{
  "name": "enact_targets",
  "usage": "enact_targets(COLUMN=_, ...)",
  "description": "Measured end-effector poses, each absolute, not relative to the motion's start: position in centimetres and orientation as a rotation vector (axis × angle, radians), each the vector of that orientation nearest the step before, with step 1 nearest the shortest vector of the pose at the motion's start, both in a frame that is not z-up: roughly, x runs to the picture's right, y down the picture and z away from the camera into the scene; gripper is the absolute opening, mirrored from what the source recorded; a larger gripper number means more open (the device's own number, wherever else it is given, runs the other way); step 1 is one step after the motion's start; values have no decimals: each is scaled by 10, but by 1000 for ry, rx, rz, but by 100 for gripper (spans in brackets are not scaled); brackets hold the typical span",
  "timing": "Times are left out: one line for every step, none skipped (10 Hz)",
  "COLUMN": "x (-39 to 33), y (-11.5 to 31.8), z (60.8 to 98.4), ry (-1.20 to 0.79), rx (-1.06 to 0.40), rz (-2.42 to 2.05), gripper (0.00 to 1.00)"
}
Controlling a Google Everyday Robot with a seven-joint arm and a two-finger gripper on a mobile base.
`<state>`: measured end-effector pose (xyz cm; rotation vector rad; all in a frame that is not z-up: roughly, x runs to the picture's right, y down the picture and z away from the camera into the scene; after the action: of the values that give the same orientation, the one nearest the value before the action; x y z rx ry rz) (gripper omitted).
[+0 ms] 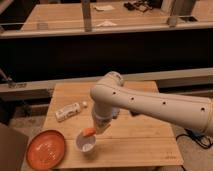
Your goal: Place the pepper in the ceramic cup
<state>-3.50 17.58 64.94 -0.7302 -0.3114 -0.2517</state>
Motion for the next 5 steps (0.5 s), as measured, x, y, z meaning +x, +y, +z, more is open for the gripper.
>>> enact_targets(x=-35, y=176, z=649, ry=-312, rx=-731, rz=-254, gripper=1)
enact_targets(x=-35, y=176, z=649, ry=-314, rx=-731, rz=-257, gripper=1)
enact_targets(x=-36, y=176, z=649, ry=-317, rx=-731, rz=-260, gripper=1)
enact_targets(x=-37, y=176, z=649, ry=-318, rx=-730, rz=-260, gripper=1)
enact_targets(x=-37, y=176, z=649, ry=-319, rx=-730, rz=-260, gripper=1)
